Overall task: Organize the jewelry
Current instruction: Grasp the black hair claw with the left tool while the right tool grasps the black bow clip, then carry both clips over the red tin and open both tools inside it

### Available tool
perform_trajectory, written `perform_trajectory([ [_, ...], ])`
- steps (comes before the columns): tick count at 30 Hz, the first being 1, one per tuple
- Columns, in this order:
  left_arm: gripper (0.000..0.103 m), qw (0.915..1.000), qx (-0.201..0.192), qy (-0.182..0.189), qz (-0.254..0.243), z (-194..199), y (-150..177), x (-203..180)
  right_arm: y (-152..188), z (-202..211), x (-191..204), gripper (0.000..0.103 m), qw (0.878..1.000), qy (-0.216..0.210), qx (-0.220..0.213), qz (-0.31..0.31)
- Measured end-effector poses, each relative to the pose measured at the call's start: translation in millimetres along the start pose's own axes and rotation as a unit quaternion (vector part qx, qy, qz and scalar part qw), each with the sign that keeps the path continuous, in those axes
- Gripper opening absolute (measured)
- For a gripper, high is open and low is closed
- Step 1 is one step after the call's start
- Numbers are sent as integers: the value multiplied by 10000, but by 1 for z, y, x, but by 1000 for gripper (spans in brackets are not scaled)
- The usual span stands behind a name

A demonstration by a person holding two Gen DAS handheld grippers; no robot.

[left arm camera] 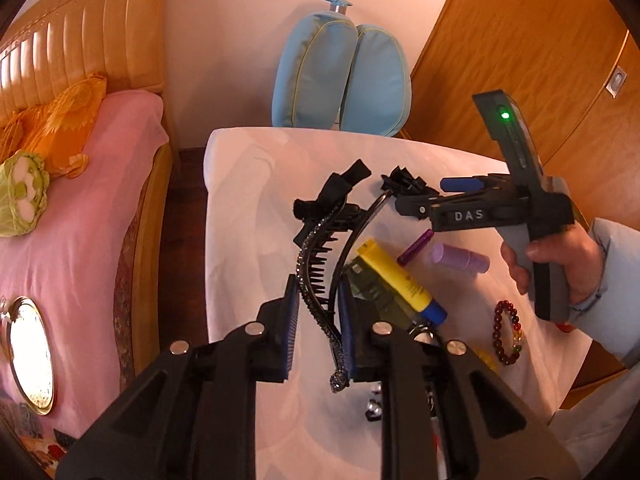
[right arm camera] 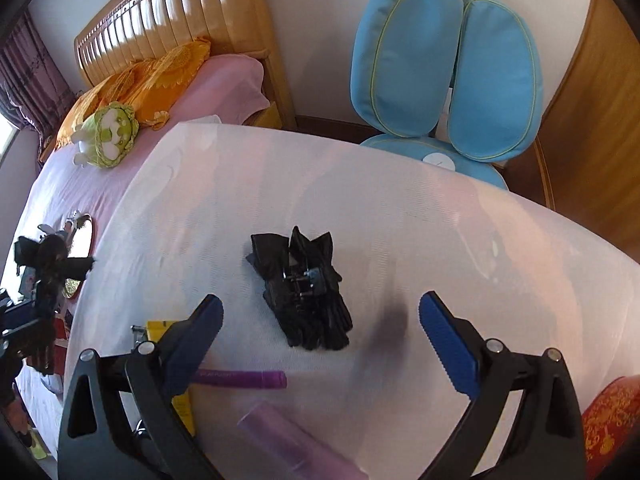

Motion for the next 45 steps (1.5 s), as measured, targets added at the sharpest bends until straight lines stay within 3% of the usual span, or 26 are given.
perform_trajectory([
  [1, 19, 10000, -22, -50, 47, 3, 3, 2, 1, -2, 0, 97, 9999, 107, -11, 78],
  [3, 19, 9998, -97, -77, 170, 9, 6, 6, 0, 4, 1, 61, 9995, 223, -137, 201],
  [5, 19, 9995, -151, -77, 272, 14, 8, 8, 0, 8, 3, 38, 9995, 222, -81, 230],
  [13, 19, 9994, -318, 140, 13, 30, -5, -15, 9, 60, 12, 37, 9989, -69, -408, 240],
  [19, 19, 9985, -106, 388, -379, 24, -10, -46, 50, 120, 18, 37, 9967, -399, -711, 47],
  [26, 19, 9905, -29, 1023, -918, 18, -5, -92, 125, 185, -10, 37, 9921, -41, -742, -1008],
  [31, 19, 9821, 47, 1424, -1232, 14, 0, -127, 165, 229, -19, 37, 9876, 242, -781, -1343],
  [39, 19, 9705, -71, 1766, -1639, 20, 0, -198, 190, 275, -88, 37, 9743, 614, -1232, -1781],
  [45, 20, 9717, -298, 1578, -1733, 19, -7, -265, 201, 287, -163, 37, 9751, 703, -1400, -1569],
])
Point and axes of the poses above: each gripper's, at about its wrist camera, not at the fingertips, and z roughly against the way its jaws point, x to its left, y to its underside, the point moved 8 cm from there along -z, roughly the way its jaws point, and after that the axes turned 3 degrees about -x, right-handed, at the moved point
